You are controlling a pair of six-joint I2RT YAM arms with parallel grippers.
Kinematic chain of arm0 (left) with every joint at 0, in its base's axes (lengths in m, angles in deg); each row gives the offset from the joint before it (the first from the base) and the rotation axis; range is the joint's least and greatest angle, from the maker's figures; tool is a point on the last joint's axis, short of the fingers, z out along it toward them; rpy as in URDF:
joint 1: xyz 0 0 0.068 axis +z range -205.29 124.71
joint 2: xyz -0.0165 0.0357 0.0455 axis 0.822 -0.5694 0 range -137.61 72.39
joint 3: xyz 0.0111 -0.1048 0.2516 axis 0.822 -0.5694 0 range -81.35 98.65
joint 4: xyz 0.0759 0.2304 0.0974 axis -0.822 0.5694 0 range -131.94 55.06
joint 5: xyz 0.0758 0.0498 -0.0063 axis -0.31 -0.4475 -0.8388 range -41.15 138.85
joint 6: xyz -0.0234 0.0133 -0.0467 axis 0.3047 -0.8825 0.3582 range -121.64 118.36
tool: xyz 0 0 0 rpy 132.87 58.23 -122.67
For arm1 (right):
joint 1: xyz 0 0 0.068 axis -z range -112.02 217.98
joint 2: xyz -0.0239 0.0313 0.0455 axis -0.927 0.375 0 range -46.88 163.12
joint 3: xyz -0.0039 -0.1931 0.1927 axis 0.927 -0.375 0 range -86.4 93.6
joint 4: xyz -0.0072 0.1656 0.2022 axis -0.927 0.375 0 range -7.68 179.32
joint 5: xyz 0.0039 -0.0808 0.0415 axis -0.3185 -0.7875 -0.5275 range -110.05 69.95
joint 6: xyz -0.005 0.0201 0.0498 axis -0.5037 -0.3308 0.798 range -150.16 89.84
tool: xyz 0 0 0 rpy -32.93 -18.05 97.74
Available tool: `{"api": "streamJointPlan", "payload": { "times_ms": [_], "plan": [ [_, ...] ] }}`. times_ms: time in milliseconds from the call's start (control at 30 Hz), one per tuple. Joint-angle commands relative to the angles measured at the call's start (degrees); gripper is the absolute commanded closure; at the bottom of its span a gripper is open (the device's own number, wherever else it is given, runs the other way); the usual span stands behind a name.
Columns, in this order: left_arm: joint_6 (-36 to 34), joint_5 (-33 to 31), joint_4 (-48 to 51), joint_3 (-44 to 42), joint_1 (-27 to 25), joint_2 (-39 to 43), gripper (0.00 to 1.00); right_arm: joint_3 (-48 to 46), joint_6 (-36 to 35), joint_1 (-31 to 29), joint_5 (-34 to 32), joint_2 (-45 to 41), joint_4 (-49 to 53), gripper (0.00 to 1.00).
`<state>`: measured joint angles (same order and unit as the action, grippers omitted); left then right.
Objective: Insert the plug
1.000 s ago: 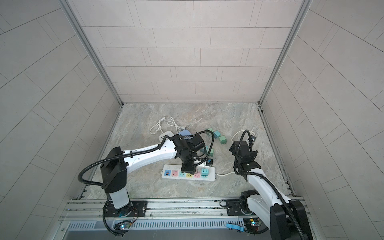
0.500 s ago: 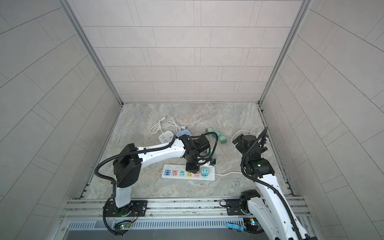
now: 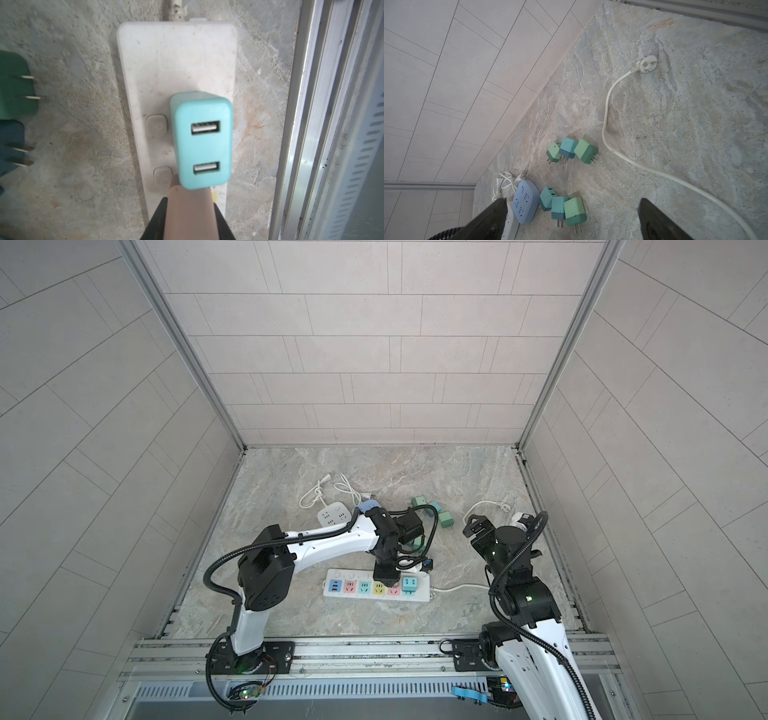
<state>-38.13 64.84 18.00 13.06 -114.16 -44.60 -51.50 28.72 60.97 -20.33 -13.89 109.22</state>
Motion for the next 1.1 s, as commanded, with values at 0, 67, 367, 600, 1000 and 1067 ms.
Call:
{"api": "streamJointPlan", "payload": {
  "times_ms": [0, 67, 367, 600, 1000, 1067],
  "plan": [
    [-1.67, 0.15, -0.17, 0.73, 0.25, -2.16, 1.00, 0.26, 1.71, -0.02, 3.06, 2.79, -1.70, 0.00],
    [-1.73, 1.18, -0.27, 1.02, 0.18, -2.20, 1.00, 2.25, 2.20, -0.04, 4.45, 3.97, -0.75, 0.00],
    [-1.03, 2.30, -2.11, 0.98, -0.66, -3.74, 1.00, -4.28, -2.00, -0.12, -12.89, -1.08, -1.89, 0.00],
    [0.00, 3.51, -3.93, -0.18, -2.27, -3.60, 1.00, -12.31, -10.34, 0.24, -28.38, 1.18, -8.81, 0.01],
    [0.77, 2.50, -6.87, -4.56, -2.84, -2.82, 1.00, -18.87, -12.50, 2.25, -31.60, 10.61, -22.48, 0.02],
    [0.95, 2.39, -7.48, -5.30, -3.08, -2.64, 1.00, -18.97, -11.54, 2.75, -32.00, 11.33, -22.57, 0.02]
  ]
}}
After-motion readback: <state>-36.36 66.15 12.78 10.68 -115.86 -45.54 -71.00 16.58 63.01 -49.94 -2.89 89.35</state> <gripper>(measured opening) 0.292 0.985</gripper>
